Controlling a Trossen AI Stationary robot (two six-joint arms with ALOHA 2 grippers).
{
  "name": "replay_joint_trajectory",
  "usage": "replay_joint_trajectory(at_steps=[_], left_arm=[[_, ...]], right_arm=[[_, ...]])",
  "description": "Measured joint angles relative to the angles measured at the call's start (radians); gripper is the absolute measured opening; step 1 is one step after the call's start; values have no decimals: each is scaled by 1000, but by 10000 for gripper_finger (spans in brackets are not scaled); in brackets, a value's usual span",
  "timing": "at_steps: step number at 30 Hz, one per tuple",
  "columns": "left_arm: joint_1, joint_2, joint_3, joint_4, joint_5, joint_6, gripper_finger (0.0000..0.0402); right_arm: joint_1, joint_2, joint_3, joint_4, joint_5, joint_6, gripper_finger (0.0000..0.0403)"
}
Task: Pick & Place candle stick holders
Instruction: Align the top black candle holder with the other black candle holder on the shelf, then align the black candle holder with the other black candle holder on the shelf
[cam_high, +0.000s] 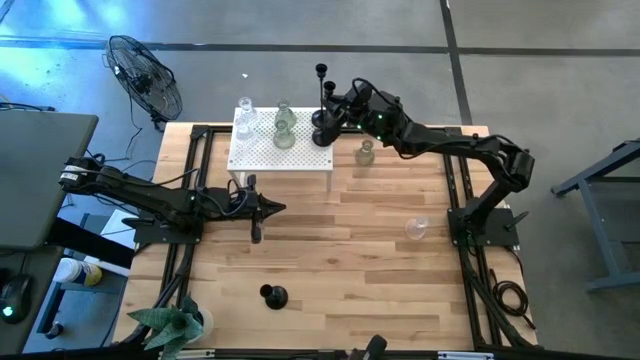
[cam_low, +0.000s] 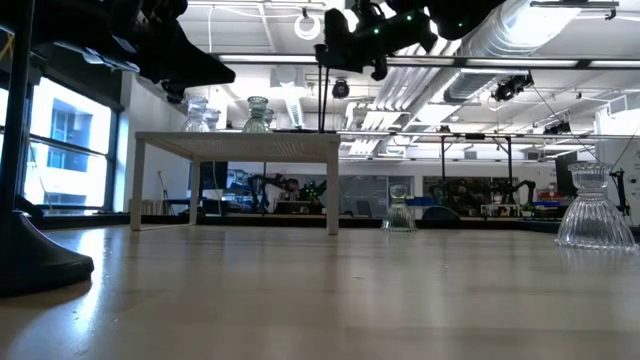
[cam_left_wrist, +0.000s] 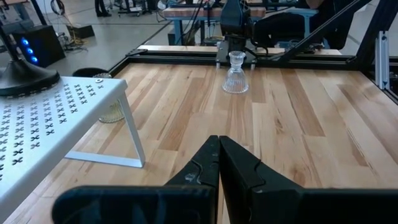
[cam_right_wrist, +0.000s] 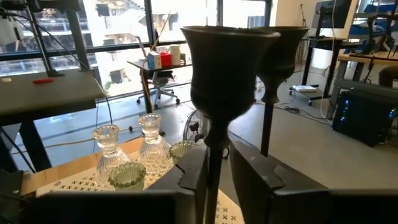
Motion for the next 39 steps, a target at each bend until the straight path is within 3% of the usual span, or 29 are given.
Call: replay_joint_trajectory(at_steps=[14, 23, 33, 39], left_arm=[[0, 0, 0, -6, 0, 0, 2], [0, 0, 0, -7, 0, 0, 2], [0, 0, 0, -9, 2, 19, 2], [0, 0, 0, -9, 36, 22, 2]], right_arm=[[0, -2, 0, 0, -18, 0, 194], [6, -9, 0, -3, -18, -13, 245], [65, -141, 0, -216, 36, -71, 238], [170, -238, -39, -448, 110, -71, 165]])
